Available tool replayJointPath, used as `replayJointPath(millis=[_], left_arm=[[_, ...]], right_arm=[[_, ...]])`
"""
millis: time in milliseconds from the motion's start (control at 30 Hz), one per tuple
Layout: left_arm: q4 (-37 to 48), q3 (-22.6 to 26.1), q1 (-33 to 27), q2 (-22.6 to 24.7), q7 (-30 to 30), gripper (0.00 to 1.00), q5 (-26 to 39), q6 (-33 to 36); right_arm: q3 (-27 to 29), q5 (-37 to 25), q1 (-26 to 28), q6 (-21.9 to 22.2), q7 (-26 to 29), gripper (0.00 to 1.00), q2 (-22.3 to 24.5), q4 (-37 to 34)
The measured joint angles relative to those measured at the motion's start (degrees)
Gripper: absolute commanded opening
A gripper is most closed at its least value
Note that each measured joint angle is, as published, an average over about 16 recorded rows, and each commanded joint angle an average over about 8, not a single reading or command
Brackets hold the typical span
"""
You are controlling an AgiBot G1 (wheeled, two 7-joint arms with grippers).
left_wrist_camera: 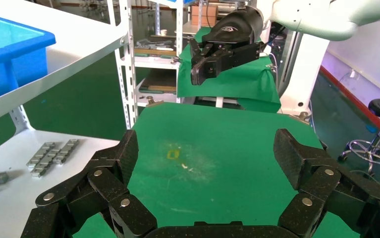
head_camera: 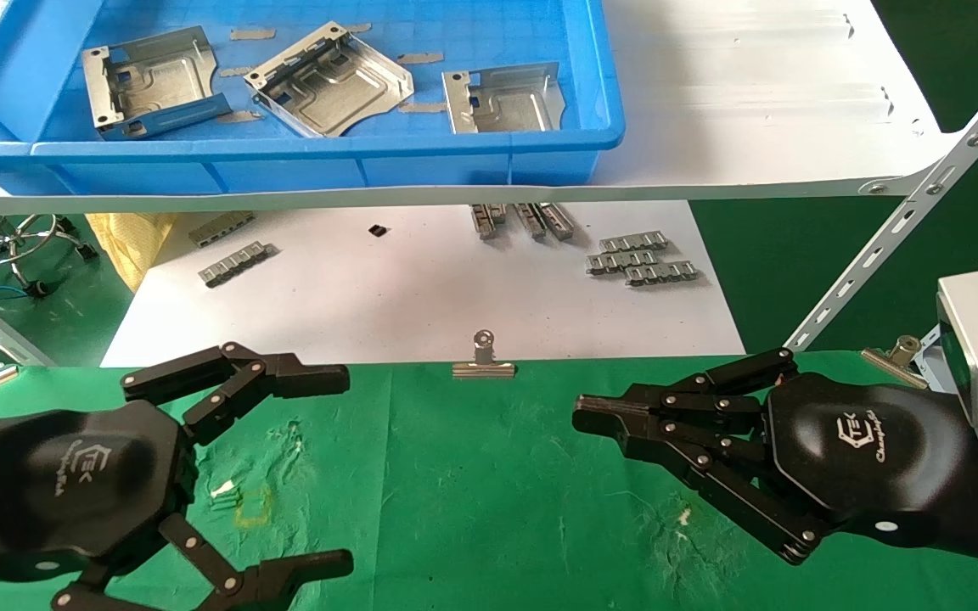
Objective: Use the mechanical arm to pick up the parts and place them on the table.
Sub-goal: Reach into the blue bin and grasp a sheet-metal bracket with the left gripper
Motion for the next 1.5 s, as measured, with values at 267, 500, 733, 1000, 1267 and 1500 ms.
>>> replayJointPath(millis=[267,500,733,1000,1267,1500], left_arm=[[8.6,1.7,-11.9,4.7,0.8,1.0,5.6,-2.1],[24.5,5.4,-28.5,12.8,2.6,1.0,15.1,-6.1],[42.6,10.1,-42.1,21.1,4.0,1.0,24.6,-12.0],[57.1,14.4,-51.0,26.6,5.1,0.98,32.3,-16.2],[63.8,16.4,-54.6,27.8,7.2,0.06,35.5,-16.0],[67.0,16.9,-55.5,28.1,10.2,0.0,36.2,-16.9]], right_arm=[[0.0,0.0,0.0,0.0,0.0,0.0,0.0,0.0],[0.0,0.0,0.0,0.0,0.0,0.0,0.0,0.0],[0.0,0.0,0.0,0.0,0.0,0.0,0.0,0.0],[0.0,0.0,0.0,0.0,0.0,0.0,0.0,0.0],[0.0,0.0,0.0,0.0,0.0,0.0,0.0,0.0],[0.0,0.0,0.0,0.0,0.0,0.0,0.0,0.0]])
